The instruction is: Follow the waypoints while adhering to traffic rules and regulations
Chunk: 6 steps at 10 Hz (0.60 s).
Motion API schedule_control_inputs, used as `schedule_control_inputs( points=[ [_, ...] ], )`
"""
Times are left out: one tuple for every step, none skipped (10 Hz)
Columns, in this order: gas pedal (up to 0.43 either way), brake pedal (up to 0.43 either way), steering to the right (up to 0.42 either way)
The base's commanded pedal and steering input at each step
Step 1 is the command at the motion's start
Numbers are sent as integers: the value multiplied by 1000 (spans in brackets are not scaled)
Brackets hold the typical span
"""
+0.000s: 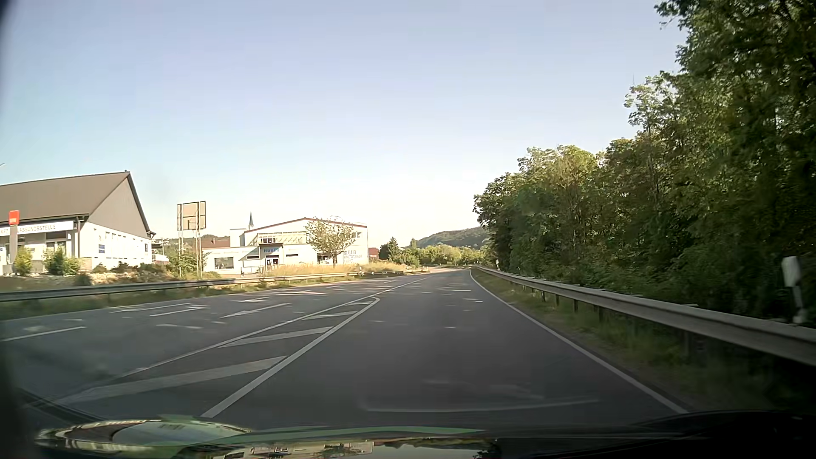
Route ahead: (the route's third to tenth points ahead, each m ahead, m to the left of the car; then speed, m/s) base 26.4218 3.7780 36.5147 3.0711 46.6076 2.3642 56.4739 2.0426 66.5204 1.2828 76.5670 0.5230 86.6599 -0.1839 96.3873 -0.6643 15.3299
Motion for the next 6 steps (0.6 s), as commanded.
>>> schedule_control_inputs(
  points=[
    [280, 0, 7],
    [268, 0, 6],
    [268, 0, 4],
    [268, 0, 2],
    [268, 0, 3],
    [280, 0, 2]
  ],
)
